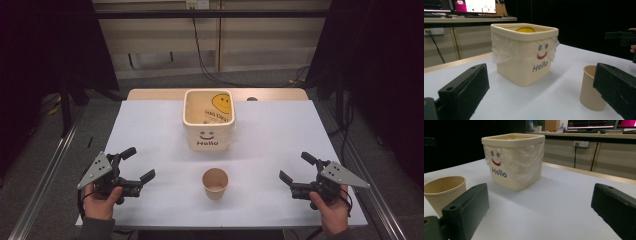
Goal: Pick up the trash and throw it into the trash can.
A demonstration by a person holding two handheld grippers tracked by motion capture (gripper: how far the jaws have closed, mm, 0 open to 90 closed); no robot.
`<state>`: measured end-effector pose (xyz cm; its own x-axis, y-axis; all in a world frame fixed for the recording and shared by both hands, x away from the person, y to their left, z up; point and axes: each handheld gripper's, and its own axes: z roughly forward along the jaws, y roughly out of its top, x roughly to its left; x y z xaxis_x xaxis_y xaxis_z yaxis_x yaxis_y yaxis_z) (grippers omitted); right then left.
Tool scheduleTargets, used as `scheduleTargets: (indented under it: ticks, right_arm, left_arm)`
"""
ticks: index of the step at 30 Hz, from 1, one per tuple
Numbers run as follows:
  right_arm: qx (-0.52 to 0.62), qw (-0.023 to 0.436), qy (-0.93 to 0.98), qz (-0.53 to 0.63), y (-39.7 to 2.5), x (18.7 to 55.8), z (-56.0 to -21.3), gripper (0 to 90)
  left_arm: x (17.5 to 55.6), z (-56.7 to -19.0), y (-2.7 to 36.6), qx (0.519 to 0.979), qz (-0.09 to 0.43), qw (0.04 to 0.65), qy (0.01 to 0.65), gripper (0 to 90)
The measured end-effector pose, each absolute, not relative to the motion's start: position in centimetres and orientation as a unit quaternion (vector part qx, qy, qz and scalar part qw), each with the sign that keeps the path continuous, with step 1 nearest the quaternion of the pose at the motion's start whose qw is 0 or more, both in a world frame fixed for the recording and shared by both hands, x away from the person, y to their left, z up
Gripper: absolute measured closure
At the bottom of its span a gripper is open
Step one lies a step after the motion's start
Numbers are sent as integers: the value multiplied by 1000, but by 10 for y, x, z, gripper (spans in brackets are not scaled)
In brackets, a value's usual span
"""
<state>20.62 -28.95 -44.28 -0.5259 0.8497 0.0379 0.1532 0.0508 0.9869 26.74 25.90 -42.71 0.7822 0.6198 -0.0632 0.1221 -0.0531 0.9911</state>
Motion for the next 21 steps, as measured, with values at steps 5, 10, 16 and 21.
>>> scheduleTargets:
  ticks: [5, 10, 16, 21]
  right_arm:
    - [381, 303, 658, 574, -290, 206, -443, 12]
    - [386, 302, 655, 575, -290, 206, -443, 12]
    - [383, 303, 658, 573, -290, 206, -443, 12]
    - [382, 303, 659, 573, -290, 206, -443, 12]
  left_arm:
    - [270, -420, 257, 700, 198, 633, 265, 1]
    - [273, -412, 254, 701, 199, 635, 258, 1]
    - [275, -399, 249, 697, 196, 641, 254, 1]
    - [278, -389, 244, 702, 198, 636, 252, 1]
